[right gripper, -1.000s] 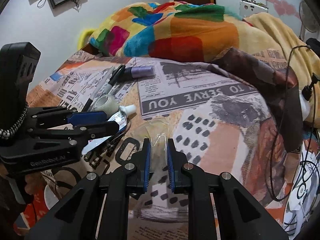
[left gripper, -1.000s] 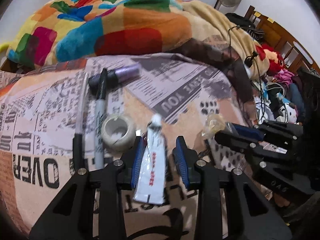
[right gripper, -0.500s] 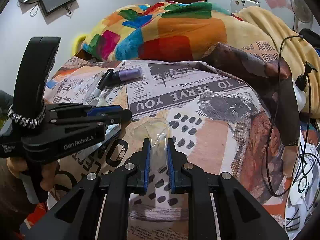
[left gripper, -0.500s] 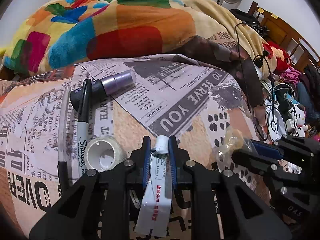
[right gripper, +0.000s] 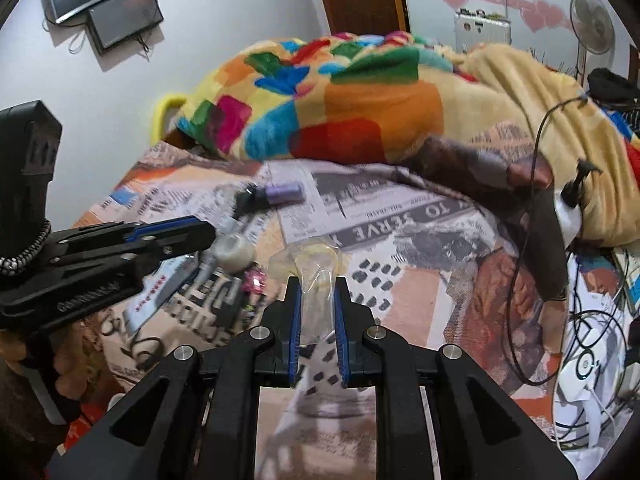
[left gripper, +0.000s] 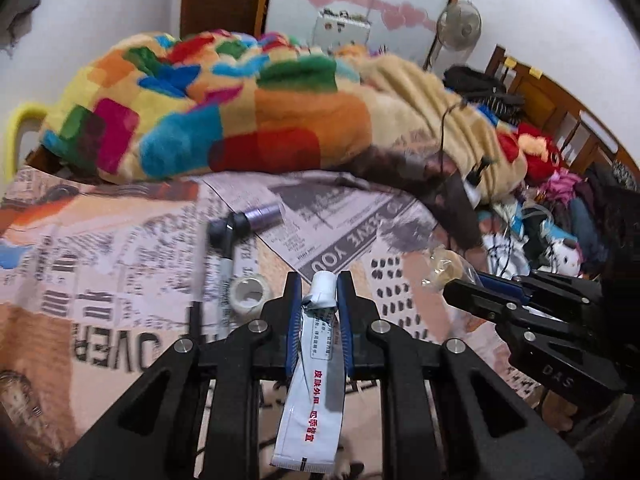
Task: Collect trash
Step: 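Carry the wrapper and tube with both tools over the white bin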
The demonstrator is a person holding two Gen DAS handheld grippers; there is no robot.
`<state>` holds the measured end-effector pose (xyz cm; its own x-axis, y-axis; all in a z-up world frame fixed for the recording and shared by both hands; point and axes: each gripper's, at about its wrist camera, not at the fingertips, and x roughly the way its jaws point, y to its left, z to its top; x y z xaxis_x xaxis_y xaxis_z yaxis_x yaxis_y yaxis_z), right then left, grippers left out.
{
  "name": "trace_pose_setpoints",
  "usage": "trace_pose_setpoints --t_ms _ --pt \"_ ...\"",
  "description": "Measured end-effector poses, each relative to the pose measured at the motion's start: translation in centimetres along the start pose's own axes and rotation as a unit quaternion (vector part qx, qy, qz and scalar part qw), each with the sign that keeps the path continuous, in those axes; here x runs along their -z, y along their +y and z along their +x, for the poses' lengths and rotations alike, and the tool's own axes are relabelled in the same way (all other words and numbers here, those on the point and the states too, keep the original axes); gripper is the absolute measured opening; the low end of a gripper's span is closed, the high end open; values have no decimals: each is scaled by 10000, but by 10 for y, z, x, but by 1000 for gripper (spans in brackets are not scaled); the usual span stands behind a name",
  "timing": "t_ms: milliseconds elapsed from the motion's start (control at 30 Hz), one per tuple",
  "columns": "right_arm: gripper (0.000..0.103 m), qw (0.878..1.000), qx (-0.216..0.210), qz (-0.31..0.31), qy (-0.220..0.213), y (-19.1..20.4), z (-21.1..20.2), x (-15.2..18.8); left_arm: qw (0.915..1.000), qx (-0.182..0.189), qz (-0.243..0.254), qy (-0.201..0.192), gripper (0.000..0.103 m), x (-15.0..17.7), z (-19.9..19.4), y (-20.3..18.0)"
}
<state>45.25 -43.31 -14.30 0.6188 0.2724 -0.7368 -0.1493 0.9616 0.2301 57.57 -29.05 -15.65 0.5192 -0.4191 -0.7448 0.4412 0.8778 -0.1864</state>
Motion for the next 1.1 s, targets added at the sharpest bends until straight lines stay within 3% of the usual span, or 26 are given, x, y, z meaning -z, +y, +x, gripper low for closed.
trace_pose_setpoints --t_ms 233,533,767,1100 --pt "14 9991 -100 -160 -387 28 -54 -11 9976 -351 -268 -541 17 -3 -89 7" --pt "14 9933 -353 -541 -960 87 -135 -15 9865 -800 -619 -1285 17 25 -218 15" --pt "14 9830 -595 -1106 -1342 149 -183 -3 9731 -1256 -829 -1745 17 65 -311 24" --pt "14 9606 -1399 -1979 -1359 251 -214 32 9459 -1965 -1337 -2210 17 153 -426 55"
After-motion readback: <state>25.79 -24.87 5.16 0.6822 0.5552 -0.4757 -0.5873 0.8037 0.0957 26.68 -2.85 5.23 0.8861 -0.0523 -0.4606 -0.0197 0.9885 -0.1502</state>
